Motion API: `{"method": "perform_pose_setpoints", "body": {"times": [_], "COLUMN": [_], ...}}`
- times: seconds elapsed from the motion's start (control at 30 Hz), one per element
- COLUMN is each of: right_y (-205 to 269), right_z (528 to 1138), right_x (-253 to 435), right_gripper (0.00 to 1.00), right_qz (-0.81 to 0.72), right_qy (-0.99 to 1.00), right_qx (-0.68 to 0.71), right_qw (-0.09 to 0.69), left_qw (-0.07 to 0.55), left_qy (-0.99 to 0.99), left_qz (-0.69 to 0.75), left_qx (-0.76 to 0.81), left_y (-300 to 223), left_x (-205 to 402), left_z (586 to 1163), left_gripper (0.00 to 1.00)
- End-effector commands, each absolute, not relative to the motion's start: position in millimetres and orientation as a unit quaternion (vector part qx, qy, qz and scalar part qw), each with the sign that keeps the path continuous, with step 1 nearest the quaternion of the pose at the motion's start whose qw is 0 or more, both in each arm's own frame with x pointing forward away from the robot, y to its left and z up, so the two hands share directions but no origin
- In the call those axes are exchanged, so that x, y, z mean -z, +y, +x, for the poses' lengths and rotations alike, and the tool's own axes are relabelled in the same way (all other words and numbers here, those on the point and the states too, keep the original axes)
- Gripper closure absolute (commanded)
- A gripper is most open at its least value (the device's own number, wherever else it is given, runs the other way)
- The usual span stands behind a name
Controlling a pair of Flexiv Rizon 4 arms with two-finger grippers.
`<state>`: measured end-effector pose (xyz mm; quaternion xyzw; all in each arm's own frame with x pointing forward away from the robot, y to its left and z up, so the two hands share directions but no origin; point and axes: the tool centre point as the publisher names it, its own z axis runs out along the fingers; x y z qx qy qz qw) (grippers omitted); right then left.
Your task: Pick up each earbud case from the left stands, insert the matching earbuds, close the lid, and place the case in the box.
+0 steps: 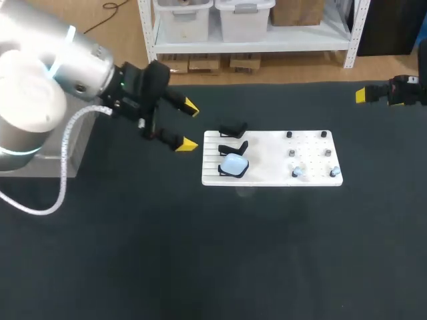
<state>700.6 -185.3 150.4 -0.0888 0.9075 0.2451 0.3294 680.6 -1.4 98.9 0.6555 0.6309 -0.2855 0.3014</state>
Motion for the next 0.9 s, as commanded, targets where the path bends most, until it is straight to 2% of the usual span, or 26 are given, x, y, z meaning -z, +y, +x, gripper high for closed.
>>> {"method": "perform_pose_setpoints", "body": {"times": [0.03,0.77,0.9], "right_y": [-185.8,-185.8,-185.8], "right_z": [700.5,700.5,700.5], "right_x": [-150.1,-150.1,-150.1], "right_gripper": [0.00,0.00,0.00], "right_qz": [-0.089,-0.089,-0.089], "right_qy": [0.907,0.907,0.907], "right_qx": [-0.245,-0.245,-0.245], "right_qw": [0.330,0.330,0.330], "left_qw": [0.296,0.340,0.338], "left_qy": [0.624,0.598,0.592], "left_qz": [0.654,0.637,0.643], "left_qx": [0.309,0.346,0.350], "left_y": [-12.8,-26.0,-33.6], "left_x": [-85.1,-51.9,-45.5], "left_z": [682.9,660.2,658.4], "left_gripper": [0.00,0.00,0.06]}}
